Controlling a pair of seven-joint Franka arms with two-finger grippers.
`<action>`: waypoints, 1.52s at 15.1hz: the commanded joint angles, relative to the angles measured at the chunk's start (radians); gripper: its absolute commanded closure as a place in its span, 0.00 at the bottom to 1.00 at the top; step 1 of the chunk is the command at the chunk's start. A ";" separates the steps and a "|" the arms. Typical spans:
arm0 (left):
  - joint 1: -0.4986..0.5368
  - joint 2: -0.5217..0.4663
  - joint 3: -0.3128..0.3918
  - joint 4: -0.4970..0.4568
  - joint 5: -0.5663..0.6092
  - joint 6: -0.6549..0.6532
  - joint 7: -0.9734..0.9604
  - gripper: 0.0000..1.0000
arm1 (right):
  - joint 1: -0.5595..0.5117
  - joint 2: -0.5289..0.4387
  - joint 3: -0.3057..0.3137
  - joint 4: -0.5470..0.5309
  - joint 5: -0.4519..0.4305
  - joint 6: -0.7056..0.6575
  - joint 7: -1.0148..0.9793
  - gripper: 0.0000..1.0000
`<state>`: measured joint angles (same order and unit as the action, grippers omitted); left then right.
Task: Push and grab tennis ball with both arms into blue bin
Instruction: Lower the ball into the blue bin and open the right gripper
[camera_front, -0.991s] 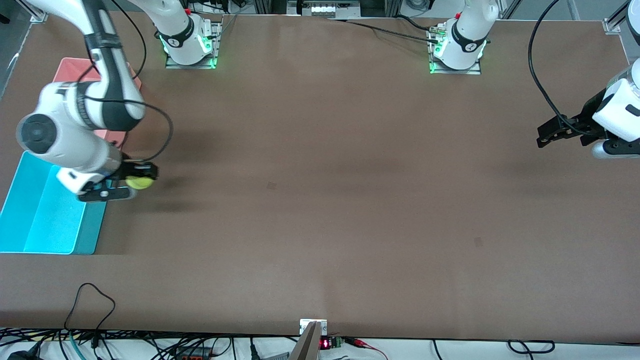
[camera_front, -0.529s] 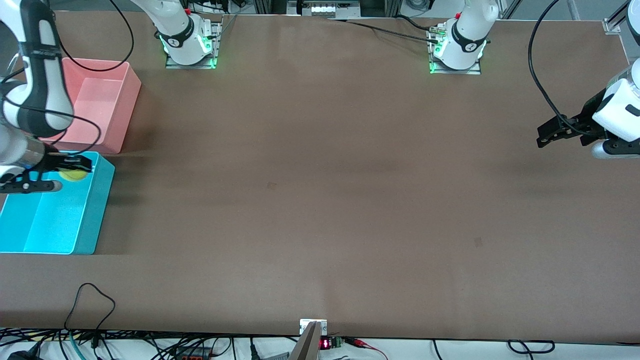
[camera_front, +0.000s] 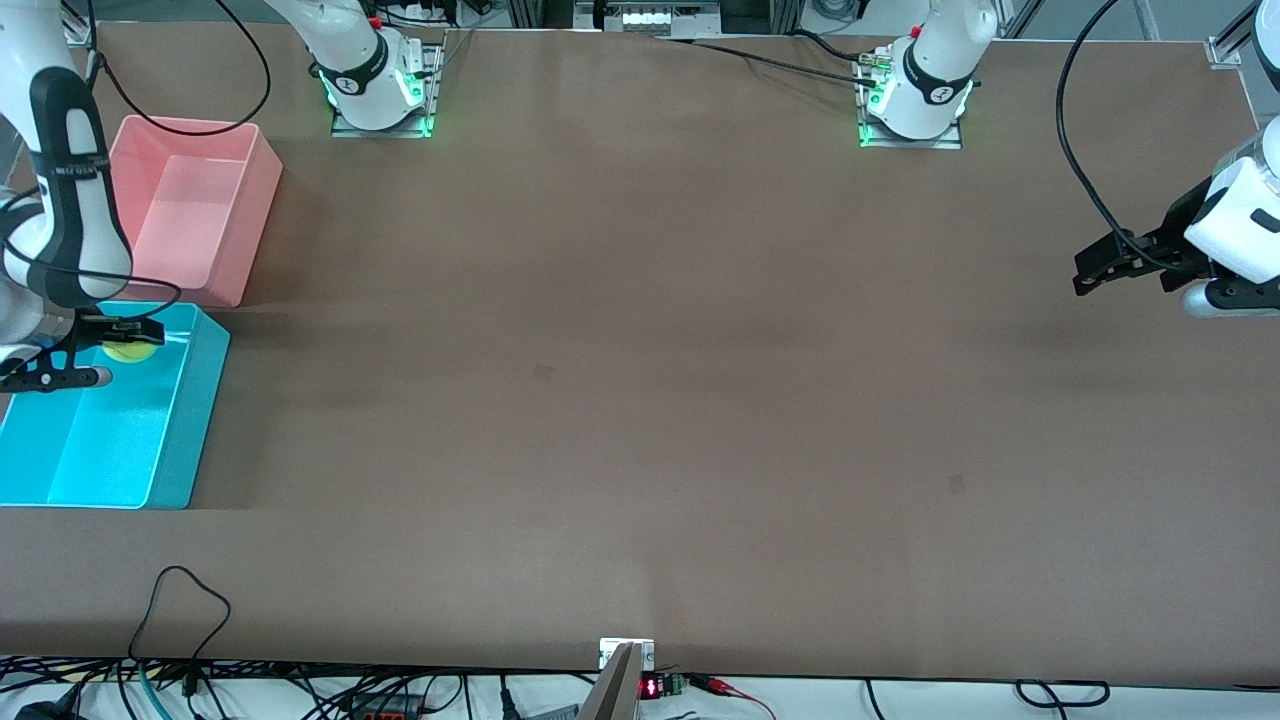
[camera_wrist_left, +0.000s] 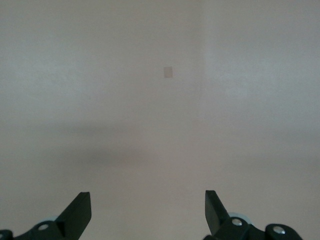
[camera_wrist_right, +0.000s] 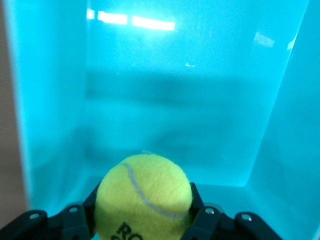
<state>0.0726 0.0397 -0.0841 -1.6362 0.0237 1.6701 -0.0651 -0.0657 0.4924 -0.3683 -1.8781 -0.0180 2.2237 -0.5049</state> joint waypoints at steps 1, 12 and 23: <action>0.003 -0.003 -0.002 0.012 -0.016 -0.013 0.008 0.00 | -0.037 0.049 0.006 0.031 0.001 0.010 -0.041 0.87; 0.003 -0.003 -0.002 0.012 -0.016 -0.013 0.010 0.00 | -0.118 0.135 0.014 0.063 0.033 0.022 -0.084 0.45; 0.003 -0.003 -0.002 0.012 -0.016 -0.013 0.010 0.00 | -0.092 -0.019 0.107 0.120 0.052 -0.051 -0.083 0.00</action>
<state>0.0724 0.0397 -0.0842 -1.6362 0.0237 1.6701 -0.0651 -0.1606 0.5652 -0.2876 -1.7644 0.0234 2.2356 -0.5689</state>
